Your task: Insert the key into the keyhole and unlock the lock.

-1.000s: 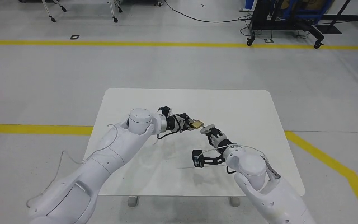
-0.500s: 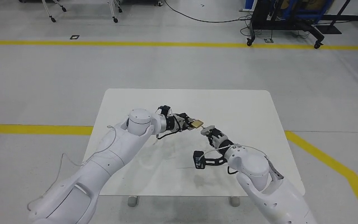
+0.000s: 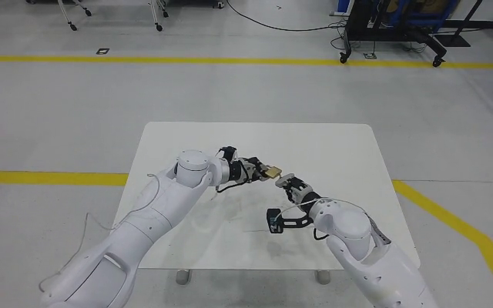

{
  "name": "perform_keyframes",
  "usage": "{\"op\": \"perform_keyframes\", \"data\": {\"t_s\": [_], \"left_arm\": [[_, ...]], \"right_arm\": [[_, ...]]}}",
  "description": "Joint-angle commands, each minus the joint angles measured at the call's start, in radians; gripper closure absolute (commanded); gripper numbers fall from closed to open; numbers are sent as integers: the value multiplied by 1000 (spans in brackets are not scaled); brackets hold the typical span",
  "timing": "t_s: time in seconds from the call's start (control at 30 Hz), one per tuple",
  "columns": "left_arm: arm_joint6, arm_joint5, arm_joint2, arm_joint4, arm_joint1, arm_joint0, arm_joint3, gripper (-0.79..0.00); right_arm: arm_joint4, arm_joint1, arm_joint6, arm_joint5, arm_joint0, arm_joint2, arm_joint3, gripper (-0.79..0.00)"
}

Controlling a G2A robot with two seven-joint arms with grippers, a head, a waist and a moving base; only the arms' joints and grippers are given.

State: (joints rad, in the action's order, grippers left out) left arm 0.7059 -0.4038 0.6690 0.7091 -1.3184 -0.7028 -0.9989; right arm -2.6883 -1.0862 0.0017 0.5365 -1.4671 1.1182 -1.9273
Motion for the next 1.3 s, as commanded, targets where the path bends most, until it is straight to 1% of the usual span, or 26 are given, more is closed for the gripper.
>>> {"op": "perform_keyframes", "data": {"t_s": [0.0,0.2,0.3,0.37,0.43,0.53,0.63,0.8,1.07,1.27], "left_arm": [[4,-2,3,-4,-1,-1,0,0],[20,0,12,-17,-5,-4,4,0],[33,1,16,-25,-7,-4,6,0],[48,8,22,-27,-7,-2,9,0],[60,13,29,-28,-7,-1,13,0],[83,23,40,-21,-7,-5,15,0],[129,15,44,-13,-8,-5,18,0],[179,36,59,-9,-8,-4,32,0],[198,44,63,-36,-12,-4,34,0],[211,40,64,-50,-15,-4,35,0]], "right_arm": [[3,1,-12,2,0,0,-1,0],[12,5,-73,5,-5,8,-11,0],[35,11,-151,2,-13,19,-24,0],[63,18,-218,1,-19,46,-27,0],[80,24,-259,4,-29,77,-31,0],[94,31,-290,2,-43,112,-37,0],[129,38,-345,6,-50,142,-35,0],[150,51,-435,7,-58,191,-22,0],[118,61,-455,1,-69,193,-41,0],[103,61,-421,2,-55,161,-38,0]]}}
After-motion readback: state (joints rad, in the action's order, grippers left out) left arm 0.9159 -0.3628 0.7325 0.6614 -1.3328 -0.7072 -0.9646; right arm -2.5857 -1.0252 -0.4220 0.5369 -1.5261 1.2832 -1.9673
